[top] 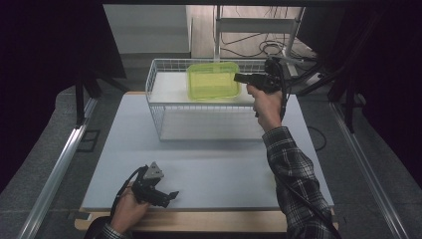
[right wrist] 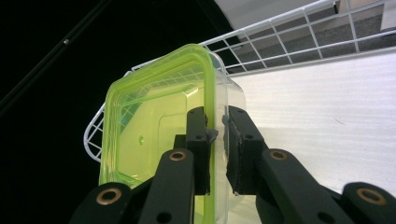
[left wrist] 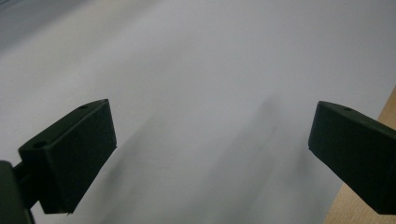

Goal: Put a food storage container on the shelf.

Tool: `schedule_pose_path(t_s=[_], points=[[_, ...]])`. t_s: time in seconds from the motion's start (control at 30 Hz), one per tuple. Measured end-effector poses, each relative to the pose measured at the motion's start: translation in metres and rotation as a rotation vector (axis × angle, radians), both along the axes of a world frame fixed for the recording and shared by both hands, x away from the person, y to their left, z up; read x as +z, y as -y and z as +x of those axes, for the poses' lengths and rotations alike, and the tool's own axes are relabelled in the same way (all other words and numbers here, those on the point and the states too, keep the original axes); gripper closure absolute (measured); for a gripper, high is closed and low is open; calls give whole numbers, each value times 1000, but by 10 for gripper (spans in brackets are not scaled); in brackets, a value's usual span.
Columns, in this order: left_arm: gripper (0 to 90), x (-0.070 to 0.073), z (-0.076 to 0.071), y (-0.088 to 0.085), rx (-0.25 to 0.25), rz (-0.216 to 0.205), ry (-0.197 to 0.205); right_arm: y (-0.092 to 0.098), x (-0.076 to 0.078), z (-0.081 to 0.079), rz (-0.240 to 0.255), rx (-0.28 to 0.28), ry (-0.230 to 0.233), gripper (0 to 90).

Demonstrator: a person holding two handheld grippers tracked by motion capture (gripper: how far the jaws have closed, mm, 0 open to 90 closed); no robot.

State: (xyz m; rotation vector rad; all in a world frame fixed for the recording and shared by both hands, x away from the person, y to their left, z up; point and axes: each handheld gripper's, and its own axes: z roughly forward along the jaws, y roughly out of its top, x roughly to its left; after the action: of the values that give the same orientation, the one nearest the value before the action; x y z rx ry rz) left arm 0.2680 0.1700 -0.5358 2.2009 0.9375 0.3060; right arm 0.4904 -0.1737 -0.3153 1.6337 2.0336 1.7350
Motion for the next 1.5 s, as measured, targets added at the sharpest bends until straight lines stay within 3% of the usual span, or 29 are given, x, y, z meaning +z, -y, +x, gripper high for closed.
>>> schedule_pose_path(t_s=[0.3,0.63,0.8,1.0,1.13,1.5], points=[[8,0,0,0,-3,5,1,1,-4,3,-9,-18,-4,791],[8,-1,0,1,-5,8,3,-3,-3,8,-96,-30,15,745],[8,-1,0,1,-4,9,3,-7,-3,12,-170,-34,27,697],[3,-1,0,1,3,15,8,-7,-7,15,-169,-25,23,630],[0,1,1,-2,23,10,16,-8,-5,15,-211,-31,36,575],[0,2,0,-5,42,-1,35,-4,3,6,-206,15,77,425]])
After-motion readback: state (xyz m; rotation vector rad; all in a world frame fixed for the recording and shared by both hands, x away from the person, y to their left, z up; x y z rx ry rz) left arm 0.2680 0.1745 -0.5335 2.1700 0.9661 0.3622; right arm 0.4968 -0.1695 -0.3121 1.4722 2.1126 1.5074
